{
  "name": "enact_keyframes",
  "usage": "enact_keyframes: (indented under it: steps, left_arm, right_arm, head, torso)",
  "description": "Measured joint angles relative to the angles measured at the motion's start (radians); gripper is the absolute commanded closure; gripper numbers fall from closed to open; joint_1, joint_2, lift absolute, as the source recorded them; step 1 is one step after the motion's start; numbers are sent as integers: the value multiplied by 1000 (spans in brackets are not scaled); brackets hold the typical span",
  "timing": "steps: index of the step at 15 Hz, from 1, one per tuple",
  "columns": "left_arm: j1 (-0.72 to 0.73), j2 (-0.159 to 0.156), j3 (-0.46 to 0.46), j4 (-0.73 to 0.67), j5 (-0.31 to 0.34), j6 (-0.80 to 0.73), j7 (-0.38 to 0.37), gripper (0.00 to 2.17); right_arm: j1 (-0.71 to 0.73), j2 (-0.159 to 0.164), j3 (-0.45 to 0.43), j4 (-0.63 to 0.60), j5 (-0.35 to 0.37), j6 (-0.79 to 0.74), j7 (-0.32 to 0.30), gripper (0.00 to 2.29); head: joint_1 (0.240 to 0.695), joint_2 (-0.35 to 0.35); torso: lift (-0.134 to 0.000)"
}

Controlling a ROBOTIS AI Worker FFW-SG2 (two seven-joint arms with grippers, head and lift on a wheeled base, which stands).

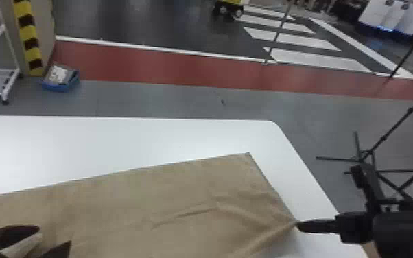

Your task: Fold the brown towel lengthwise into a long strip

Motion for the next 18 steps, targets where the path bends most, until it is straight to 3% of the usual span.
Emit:
enact_keyframes:
  steps: [2, 4, 6, 8, 14, 16, 18]
  left_arm:
    - [-14, 2, -29, 34, -78, 4, 46, 529]
    - [-15, 6, -35, 48, -123, 4, 69, 876]
    - [-5, 9, -18, 43, -130, 4, 69, 1187]
    - [14, 9, 17, 11, -117, 4, 69, 1237]
    - [123, 3, 185, -125, 38, -11, 72, 1237]
    - [155, -1, 255, -134, 121, -11, 69, 1237]
    - [164, -3, 298, -123, 155, -12, 71, 1237]
  right_arm:
    - [0, 0, -2, 0, -2, -8, 0, 2037]
    - [1, 0, -5, 0, -3, -13, 0, 2037]
    - [1, 0, -5, 2, -3, -17, 0, 2040]
    - [1, 0, -7, 2, -3, -17, 0, 2037]
    - [25, 3, -40, 1, -21, -25, 0, 2037]
    - [44, 16, -66, -2, -29, -37, 0, 2037]
    - [52, 27, -90, -7, -64, -38, 0, 2040]
  head:
    - [695, -350]
    - [695, -350]
    - [695, -350]
    - [695, -350]
    - [695, -335]
    - [695, -329]
    - [695, -307]
  torso:
    - [-115]
    - [-115]
    - [-115]
    - [-115]
    - [-115]
    - [-115]
    - [-115]
